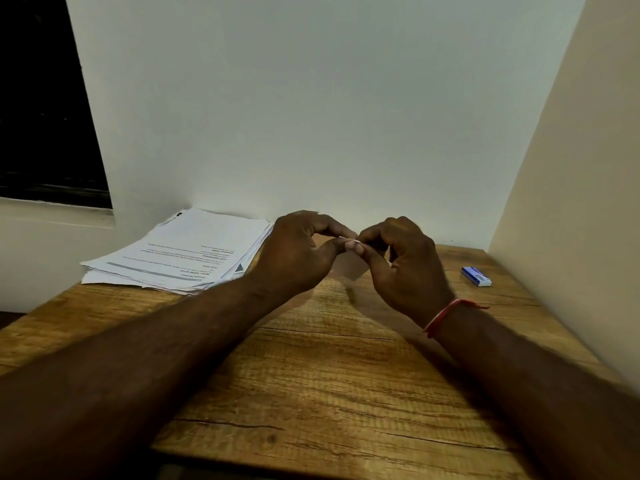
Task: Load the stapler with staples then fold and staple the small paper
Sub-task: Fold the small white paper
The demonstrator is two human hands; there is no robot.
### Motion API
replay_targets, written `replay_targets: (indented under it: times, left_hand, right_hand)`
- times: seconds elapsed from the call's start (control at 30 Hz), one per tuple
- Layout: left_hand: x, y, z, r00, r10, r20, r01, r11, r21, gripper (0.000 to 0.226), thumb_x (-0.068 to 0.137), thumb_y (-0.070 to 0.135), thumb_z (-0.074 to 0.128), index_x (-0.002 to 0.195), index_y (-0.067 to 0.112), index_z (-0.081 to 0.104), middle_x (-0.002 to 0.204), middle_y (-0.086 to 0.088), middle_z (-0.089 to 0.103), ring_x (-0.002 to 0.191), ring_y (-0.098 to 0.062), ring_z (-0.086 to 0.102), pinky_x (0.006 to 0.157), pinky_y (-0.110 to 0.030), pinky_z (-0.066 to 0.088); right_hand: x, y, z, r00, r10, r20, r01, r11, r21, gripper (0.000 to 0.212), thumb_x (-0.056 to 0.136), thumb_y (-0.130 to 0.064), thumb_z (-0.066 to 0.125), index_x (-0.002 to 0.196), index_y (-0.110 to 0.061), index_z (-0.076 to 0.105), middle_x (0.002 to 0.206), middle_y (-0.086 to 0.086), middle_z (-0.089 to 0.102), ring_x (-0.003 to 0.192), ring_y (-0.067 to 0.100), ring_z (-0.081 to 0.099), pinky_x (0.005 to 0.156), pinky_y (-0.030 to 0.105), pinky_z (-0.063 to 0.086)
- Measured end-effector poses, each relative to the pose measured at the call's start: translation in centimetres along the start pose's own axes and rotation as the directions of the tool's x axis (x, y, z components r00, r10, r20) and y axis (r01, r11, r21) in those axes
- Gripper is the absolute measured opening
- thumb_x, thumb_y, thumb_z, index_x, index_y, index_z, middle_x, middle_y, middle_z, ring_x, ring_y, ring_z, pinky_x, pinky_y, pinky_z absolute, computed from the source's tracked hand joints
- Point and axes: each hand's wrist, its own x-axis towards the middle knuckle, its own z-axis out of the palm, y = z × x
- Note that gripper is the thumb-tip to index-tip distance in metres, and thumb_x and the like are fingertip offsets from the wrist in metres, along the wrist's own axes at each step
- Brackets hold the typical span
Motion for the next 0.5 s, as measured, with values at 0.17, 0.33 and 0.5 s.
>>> replay_targets:
  times: [0.17,0.33,0.5]
  left_hand:
    - [0.25,-0.03,0.44,0.994,0.113,0.011,-0.114,0.988,0.108,0.005,0.097,0.018,0.086,0.099,0.022,0.089,0.092,0.016,0.082,0.099,-0.005,0.073,0.085,-0.011,0.049]
    - [0.46,-0.14,0.71,0.999,0.051,0.005,-0.052,0.998,0.044,0.006,0.097,0.019,0.087,0.095,0.024,0.088,0.083,0.026,0.075,0.094,0.005,0.073,0.079,-0.003,0.045]
    - [0.52,-0.26,0.49,0.995,-0.094,0.042,0.099,0.983,-0.155,0.006,0.095,0.023,0.09,0.097,0.017,0.09,0.089,0.013,0.085,0.086,0.005,0.077,0.078,-0.005,0.05]
  right_hand:
    - [-0.32,0.53,0.18,1.0,-0.023,0.003,0.024,0.998,-0.061,0.01,0.102,-0.024,0.076,0.1,-0.015,0.071,0.092,-0.013,0.057,0.09,0.009,0.052,0.075,0.017,0.038]
    - [-0.32,0.68,-0.04,0.999,0.009,0.031,-0.009,1.0,0.01,0.009,0.106,-0.024,0.073,0.104,-0.015,0.069,0.098,-0.006,0.062,0.094,0.014,0.056,0.075,0.024,0.044]
    - [-0.01,0.19,-0.16,0.998,0.055,0.006,-0.056,0.997,0.055,0.007,0.107,-0.02,0.071,0.107,-0.014,0.069,0.1,-0.003,0.063,0.094,0.014,0.058,0.074,0.02,0.043]
